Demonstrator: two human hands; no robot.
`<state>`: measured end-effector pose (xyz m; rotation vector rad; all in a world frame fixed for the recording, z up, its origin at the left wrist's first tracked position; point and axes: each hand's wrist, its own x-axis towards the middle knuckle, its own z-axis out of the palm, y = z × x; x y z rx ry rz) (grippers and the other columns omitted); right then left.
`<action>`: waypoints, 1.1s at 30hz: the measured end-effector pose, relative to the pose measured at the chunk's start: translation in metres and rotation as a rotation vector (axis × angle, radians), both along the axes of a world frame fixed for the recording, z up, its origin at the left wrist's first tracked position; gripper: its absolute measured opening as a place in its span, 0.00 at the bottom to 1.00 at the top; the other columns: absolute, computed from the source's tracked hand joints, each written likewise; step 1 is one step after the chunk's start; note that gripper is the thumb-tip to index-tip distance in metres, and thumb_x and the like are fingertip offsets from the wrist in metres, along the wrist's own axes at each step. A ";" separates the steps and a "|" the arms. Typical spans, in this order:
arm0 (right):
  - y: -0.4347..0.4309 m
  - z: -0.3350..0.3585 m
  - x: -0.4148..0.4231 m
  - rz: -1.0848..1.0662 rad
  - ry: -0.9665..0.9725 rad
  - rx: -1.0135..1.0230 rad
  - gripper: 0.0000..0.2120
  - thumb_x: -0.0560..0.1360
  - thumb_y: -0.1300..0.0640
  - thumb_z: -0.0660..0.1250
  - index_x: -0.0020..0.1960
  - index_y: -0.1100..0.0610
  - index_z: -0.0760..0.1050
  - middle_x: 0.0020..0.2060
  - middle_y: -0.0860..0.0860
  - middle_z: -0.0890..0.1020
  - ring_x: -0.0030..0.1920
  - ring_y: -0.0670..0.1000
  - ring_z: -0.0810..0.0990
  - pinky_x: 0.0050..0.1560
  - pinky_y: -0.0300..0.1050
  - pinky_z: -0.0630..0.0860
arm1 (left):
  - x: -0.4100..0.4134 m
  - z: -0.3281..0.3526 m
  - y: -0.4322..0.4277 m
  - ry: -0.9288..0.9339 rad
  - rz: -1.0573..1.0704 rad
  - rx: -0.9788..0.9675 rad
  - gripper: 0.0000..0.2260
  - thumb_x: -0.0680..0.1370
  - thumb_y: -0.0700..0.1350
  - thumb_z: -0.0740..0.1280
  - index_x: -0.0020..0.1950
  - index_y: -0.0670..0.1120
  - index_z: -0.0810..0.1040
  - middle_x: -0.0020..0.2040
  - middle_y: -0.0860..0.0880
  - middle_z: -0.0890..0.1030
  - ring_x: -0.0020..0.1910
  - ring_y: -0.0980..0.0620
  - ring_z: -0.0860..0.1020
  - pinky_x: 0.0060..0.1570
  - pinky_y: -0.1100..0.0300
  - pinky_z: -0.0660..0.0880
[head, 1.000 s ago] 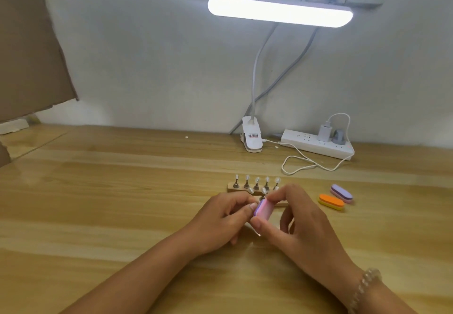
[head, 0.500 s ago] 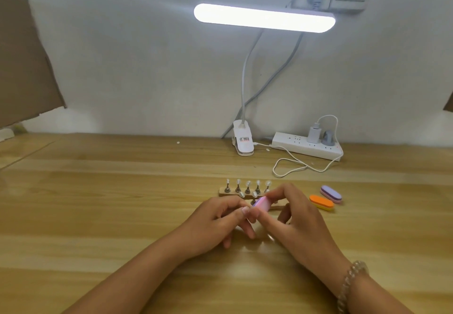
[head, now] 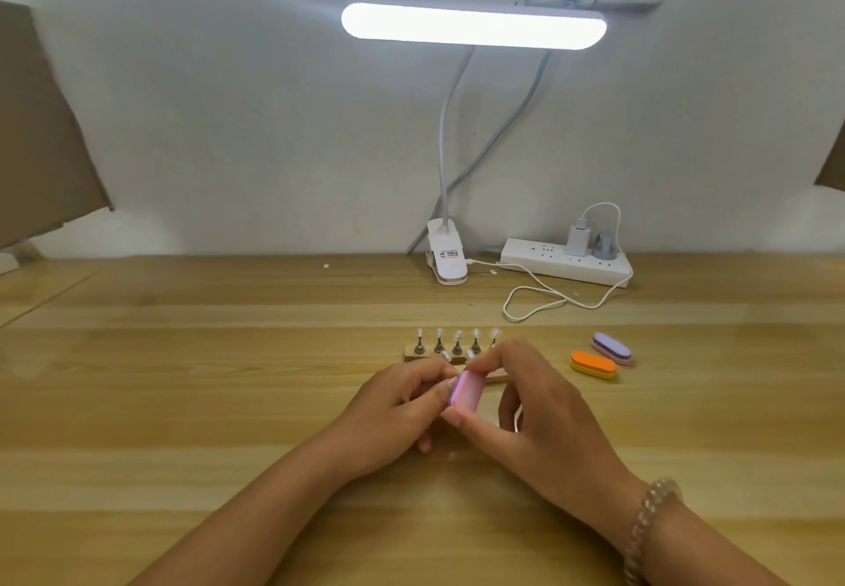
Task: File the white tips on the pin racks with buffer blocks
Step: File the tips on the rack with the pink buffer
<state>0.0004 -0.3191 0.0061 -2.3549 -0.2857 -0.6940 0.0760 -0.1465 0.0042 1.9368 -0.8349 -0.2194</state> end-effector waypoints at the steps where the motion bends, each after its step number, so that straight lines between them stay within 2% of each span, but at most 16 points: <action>1: -0.001 0.001 0.001 -0.002 0.014 0.020 0.20 0.67 0.35 0.68 0.51 0.47 0.72 0.46 0.40 0.76 0.32 0.47 0.77 0.33 0.46 0.75 | 0.000 0.000 0.000 0.001 0.004 -0.003 0.09 0.84 0.42 0.61 0.48 0.43 0.78 0.35 0.57 0.78 0.29 0.50 0.76 0.34 0.57 0.73; 5: -0.009 0.002 0.006 -0.083 0.032 0.116 0.20 0.67 0.34 0.68 0.50 0.46 0.73 0.47 0.39 0.77 0.33 0.47 0.77 0.37 0.47 0.76 | -0.003 0.003 -0.004 0.031 -0.020 -0.035 0.09 0.84 0.41 0.61 0.49 0.46 0.80 0.40 0.51 0.85 0.41 0.40 0.82 0.32 0.62 0.72; 6: -0.007 0.003 0.004 -0.070 0.019 0.090 0.20 0.67 0.34 0.68 0.51 0.47 0.74 0.46 0.39 0.77 0.33 0.46 0.77 0.36 0.47 0.76 | -0.003 0.002 -0.003 0.025 -0.020 -0.034 0.09 0.84 0.41 0.61 0.49 0.45 0.79 0.40 0.52 0.85 0.40 0.40 0.82 0.32 0.62 0.72; 9: -0.001 0.001 -0.001 0.018 -0.002 0.004 0.19 0.68 0.37 0.68 0.53 0.47 0.74 0.46 0.40 0.76 0.32 0.47 0.77 0.31 0.45 0.75 | 0.000 -0.001 -0.001 -0.019 0.015 0.005 0.08 0.84 0.41 0.61 0.50 0.42 0.79 0.35 0.58 0.78 0.29 0.50 0.77 0.34 0.59 0.72; 10: -0.002 0.002 0.000 0.019 0.009 0.014 0.19 0.68 0.38 0.69 0.53 0.48 0.74 0.46 0.40 0.77 0.32 0.47 0.77 0.32 0.45 0.75 | 0.001 -0.001 -0.001 -0.022 0.021 0.011 0.08 0.84 0.41 0.61 0.50 0.42 0.79 0.35 0.58 0.78 0.29 0.49 0.76 0.35 0.59 0.72; 13: -0.007 0.003 0.006 -0.046 0.051 0.121 0.20 0.67 0.37 0.69 0.53 0.48 0.75 0.48 0.39 0.78 0.33 0.47 0.78 0.37 0.47 0.76 | -0.001 0.001 -0.003 0.000 0.003 -0.023 0.08 0.84 0.42 0.61 0.51 0.43 0.80 0.39 0.52 0.85 0.34 0.38 0.78 0.33 0.62 0.72; 15: -0.008 0.003 0.006 -0.053 0.029 0.103 0.20 0.68 0.37 0.68 0.53 0.48 0.75 0.48 0.39 0.78 0.33 0.47 0.78 0.36 0.47 0.76 | -0.001 0.001 -0.003 0.007 -0.009 -0.033 0.08 0.84 0.42 0.61 0.51 0.43 0.79 0.40 0.51 0.85 0.36 0.37 0.79 0.33 0.62 0.72; 18: -0.004 0.000 0.000 0.023 -0.005 0.000 0.19 0.69 0.38 0.68 0.54 0.47 0.75 0.48 0.39 0.77 0.32 0.47 0.78 0.31 0.43 0.74 | 0.001 -0.002 -0.002 -0.029 0.002 -0.008 0.08 0.84 0.42 0.61 0.50 0.43 0.79 0.37 0.52 0.80 0.29 0.48 0.77 0.34 0.59 0.71; 19: -0.004 0.000 0.002 0.024 0.001 -0.006 0.18 0.69 0.38 0.69 0.54 0.47 0.75 0.48 0.39 0.77 0.33 0.47 0.78 0.31 0.43 0.74 | 0.001 -0.002 -0.002 -0.029 0.008 -0.008 0.08 0.84 0.41 0.61 0.50 0.42 0.79 0.37 0.51 0.80 0.29 0.48 0.77 0.34 0.59 0.71; 21: -0.008 0.001 0.007 -0.038 0.019 0.098 0.16 0.69 0.42 0.72 0.52 0.47 0.75 0.48 0.39 0.78 0.33 0.47 0.77 0.35 0.44 0.75 | -0.001 0.000 -0.003 0.010 -0.013 -0.050 0.08 0.84 0.40 0.60 0.50 0.41 0.78 0.39 0.50 0.83 0.33 0.46 0.80 0.32 0.61 0.72; 22: -0.012 0.001 0.009 -0.076 0.028 0.185 0.15 0.69 0.44 0.73 0.51 0.48 0.76 0.48 0.40 0.79 0.33 0.46 0.76 0.36 0.44 0.74 | -0.003 0.001 -0.004 0.032 -0.035 -0.076 0.09 0.84 0.39 0.60 0.49 0.40 0.78 0.40 0.48 0.84 0.35 0.50 0.82 0.30 0.63 0.72; 24: -0.020 0.002 0.011 -0.113 0.046 0.346 0.13 0.70 0.45 0.74 0.50 0.48 0.76 0.48 0.40 0.81 0.31 0.46 0.74 0.37 0.40 0.72 | -0.006 0.003 -0.004 0.054 -0.061 -0.101 0.09 0.84 0.39 0.59 0.48 0.41 0.77 0.40 0.45 0.84 0.33 0.60 0.80 0.28 0.67 0.72; 26: -0.019 0.004 0.007 -0.071 0.048 0.420 0.15 0.69 0.41 0.72 0.50 0.47 0.76 0.48 0.40 0.82 0.30 0.44 0.73 0.34 0.37 0.70 | -0.006 0.004 -0.004 0.055 -0.066 -0.110 0.10 0.84 0.38 0.58 0.47 0.42 0.76 0.41 0.45 0.84 0.30 0.62 0.79 0.28 0.67 0.71; 28: -0.011 0.004 0.001 0.004 0.040 0.342 0.20 0.66 0.36 0.71 0.51 0.47 0.76 0.48 0.41 0.80 0.29 0.44 0.75 0.31 0.36 0.70 | -0.006 0.003 -0.003 0.038 -0.061 -0.108 0.11 0.84 0.38 0.58 0.46 0.45 0.76 0.40 0.50 0.84 0.30 0.62 0.78 0.30 0.66 0.72; 30: -0.003 0.002 0.000 0.037 0.027 0.163 0.19 0.67 0.38 0.72 0.52 0.47 0.75 0.48 0.40 0.78 0.31 0.48 0.77 0.31 0.38 0.72 | -0.004 0.002 -0.002 -0.018 -0.022 -0.058 0.12 0.84 0.39 0.59 0.44 0.50 0.75 0.36 0.57 0.80 0.28 0.57 0.77 0.34 0.61 0.72; 33: -0.002 0.004 0.005 -0.025 0.042 0.143 0.17 0.68 0.40 0.72 0.51 0.47 0.75 0.48 0.40 0.78 0.32 0.49 0.77 0.35 0.46 0.76 | -0.003 -0.001 -0.002 -0.040 -0.003 -0.024 0.09 0.84 0.42 0.60 0.46 0.48 0.77 0.39 0.55 0.83 0.30 0.49 0.79 0.36 0.60 0.72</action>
